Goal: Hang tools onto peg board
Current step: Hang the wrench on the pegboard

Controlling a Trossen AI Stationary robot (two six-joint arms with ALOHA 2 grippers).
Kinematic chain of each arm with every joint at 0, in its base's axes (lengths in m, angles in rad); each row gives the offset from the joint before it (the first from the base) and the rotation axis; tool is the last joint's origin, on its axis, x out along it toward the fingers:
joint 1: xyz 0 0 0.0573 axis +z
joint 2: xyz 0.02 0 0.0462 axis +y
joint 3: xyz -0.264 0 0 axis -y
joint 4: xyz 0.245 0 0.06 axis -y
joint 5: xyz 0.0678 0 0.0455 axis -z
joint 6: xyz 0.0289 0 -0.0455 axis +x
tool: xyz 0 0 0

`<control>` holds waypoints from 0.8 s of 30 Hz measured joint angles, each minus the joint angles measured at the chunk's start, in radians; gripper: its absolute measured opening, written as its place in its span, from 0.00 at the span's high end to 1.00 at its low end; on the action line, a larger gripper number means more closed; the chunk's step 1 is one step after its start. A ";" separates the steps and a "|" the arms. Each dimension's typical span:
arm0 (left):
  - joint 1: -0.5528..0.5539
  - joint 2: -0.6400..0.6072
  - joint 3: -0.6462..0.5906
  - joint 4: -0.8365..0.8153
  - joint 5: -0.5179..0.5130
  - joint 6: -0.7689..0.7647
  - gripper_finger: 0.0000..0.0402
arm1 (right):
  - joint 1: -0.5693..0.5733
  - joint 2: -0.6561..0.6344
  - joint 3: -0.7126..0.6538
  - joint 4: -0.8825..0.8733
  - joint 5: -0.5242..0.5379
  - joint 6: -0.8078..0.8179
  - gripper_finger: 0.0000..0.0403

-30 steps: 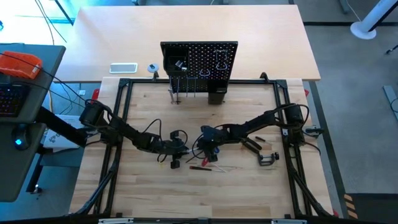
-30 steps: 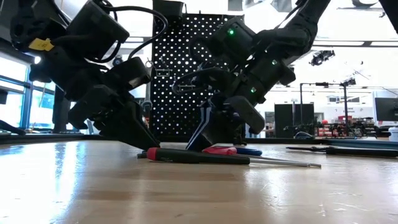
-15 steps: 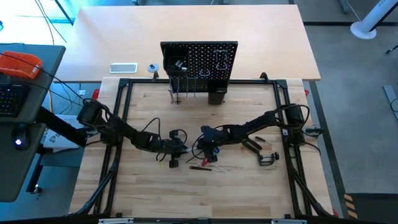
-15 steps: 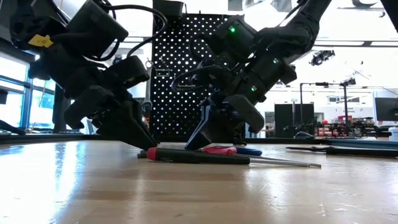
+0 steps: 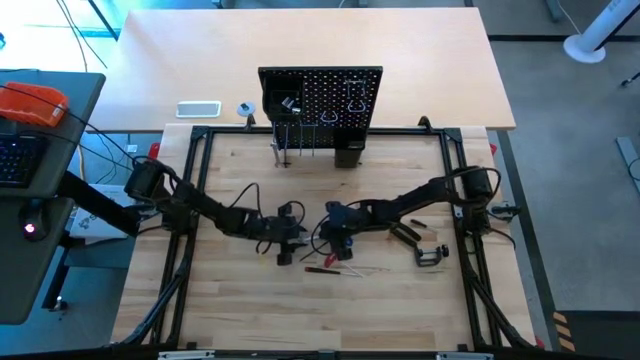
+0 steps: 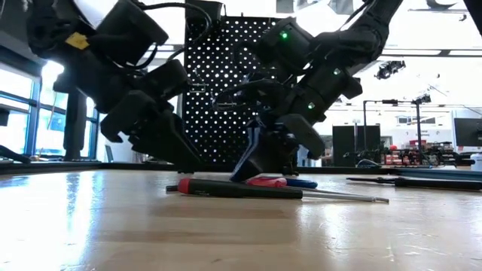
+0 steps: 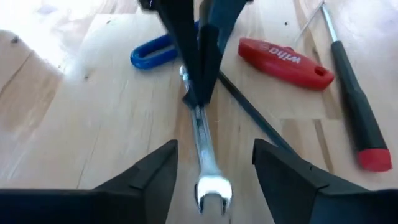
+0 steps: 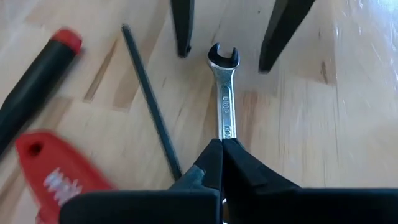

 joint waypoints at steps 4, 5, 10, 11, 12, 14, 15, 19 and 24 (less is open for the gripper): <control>0.018 -0.001 0.021 -0.087 0.029 0.001 0.50 | 0.010 -0.027 -0.001 -0.029 0.018 -0.001 1.00; 0.021 -0.001 0.023 -0.089 0.040 0.001 0.50 | 0.014 -0.034 -0.001 -0.036 0.024 -0.004 1.00; 0.021 -0.001 0.024 -0.055 0.059 0.001 0.52 | 0.022 -0.052 -0.001 -0.036 0.039 -0.010 1.00; 0.021 -0.001 0.027 -0.051 0.059 0.001 0.52 | 0.022 -0.055 -0.001 -0.041 0.039 -0.011 1.00; 0.023 0.000 0.031 -0.052 0.059 0.002 0.52 | 0.022 -0.056 -0.001 -0.041 0.038 -0.011 1.00; 0.029 0.009 0.047 -0.051 0.059 0.010 0.52 | 0.022 -0.058 0.001 -0.031 0.039 -0.011 1.00; 0.033 0.013 0.055 -0.063 0.059 0.014 0.52 | 0.022 -0.061 0.001 -0.032 0.039 -0.011 1.00; 0.048 0.049 0.096 -0.103 0.095 0.028 0.52 | 0.022 -0.069 0.001 -0.052 0.047 -0.009 1.00; 0.054 0.107 0.137 -0.122 0.134 0.030 0.52 | 0.021 -0.070 0.002 -0.118 0.046 -0.018 0.96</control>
